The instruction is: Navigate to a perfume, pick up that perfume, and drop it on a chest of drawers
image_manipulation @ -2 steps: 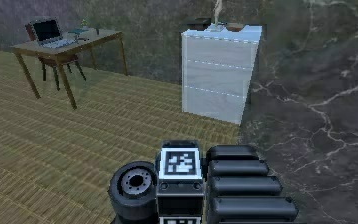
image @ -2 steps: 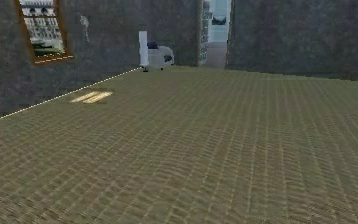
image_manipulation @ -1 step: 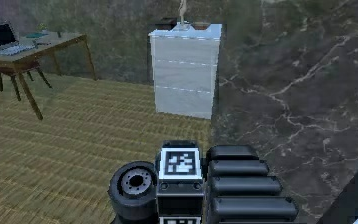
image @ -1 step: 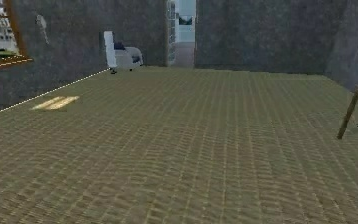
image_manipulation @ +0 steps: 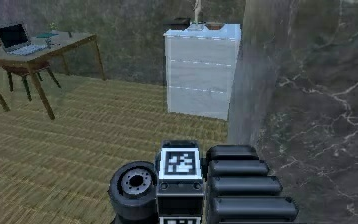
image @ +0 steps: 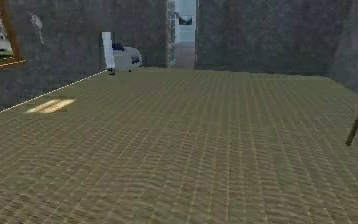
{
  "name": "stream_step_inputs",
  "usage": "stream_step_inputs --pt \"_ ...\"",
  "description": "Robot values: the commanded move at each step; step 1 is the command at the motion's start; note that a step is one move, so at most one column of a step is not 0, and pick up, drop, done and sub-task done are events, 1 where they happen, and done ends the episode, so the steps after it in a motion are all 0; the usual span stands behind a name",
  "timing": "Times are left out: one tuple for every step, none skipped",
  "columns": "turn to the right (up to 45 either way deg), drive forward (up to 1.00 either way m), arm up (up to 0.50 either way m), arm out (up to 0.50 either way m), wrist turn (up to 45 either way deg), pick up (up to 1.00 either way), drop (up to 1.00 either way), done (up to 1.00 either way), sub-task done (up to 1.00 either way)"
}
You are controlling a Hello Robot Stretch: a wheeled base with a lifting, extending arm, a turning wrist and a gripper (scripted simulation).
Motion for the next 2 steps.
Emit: stream_step_inputs --pt "45.0 0.0 0.0 0.0 0.0 0.0 0.0 0.0 0.0" --pt "12.0 0.0 0.0 0.0 0.0 0.0 0.0 0.0 0.0"
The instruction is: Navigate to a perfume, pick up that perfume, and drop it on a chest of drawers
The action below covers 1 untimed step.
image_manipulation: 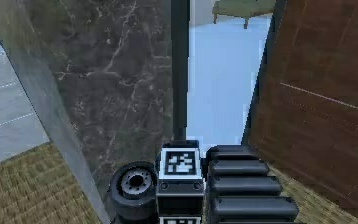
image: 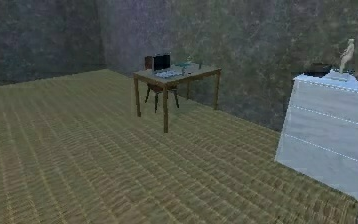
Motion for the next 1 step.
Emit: stream_step_inputs --pt "0.0 0.45 0.0 0.0 0.0 0.0 0.0 0.0 0.0"
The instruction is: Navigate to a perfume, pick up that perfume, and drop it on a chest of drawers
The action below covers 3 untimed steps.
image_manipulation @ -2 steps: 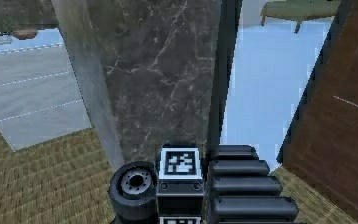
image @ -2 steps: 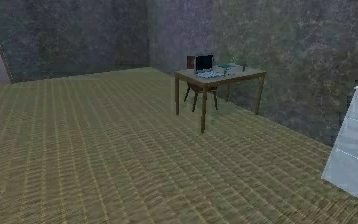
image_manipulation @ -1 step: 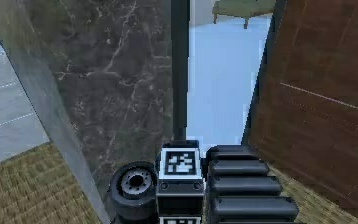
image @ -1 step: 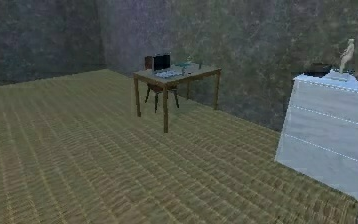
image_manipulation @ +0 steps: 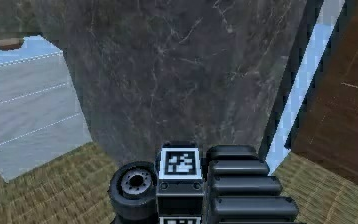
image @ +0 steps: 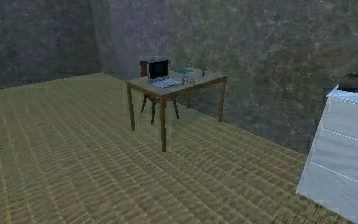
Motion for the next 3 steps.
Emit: stream_step_inputs --pt "45.0 0.0 0.0 0.0 0.0 0.0 0.0 0.0 0.0" --pt "0.0 1.0 0.0 0.0 0.0 0.0 0.0 0.0 0.0" --pt "0.0 0.15 0.0 0.0 0.0 0.0 0.0 0.0 0.0"
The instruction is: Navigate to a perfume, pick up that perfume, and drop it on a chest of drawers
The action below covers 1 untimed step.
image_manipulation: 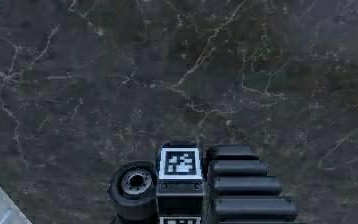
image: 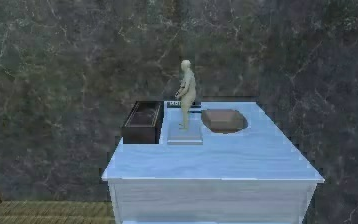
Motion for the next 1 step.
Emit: stream_step_inputs --pt "-45.0 0.0 0.0 0.0 0.0 0.0 0.0 0.0 0.0"
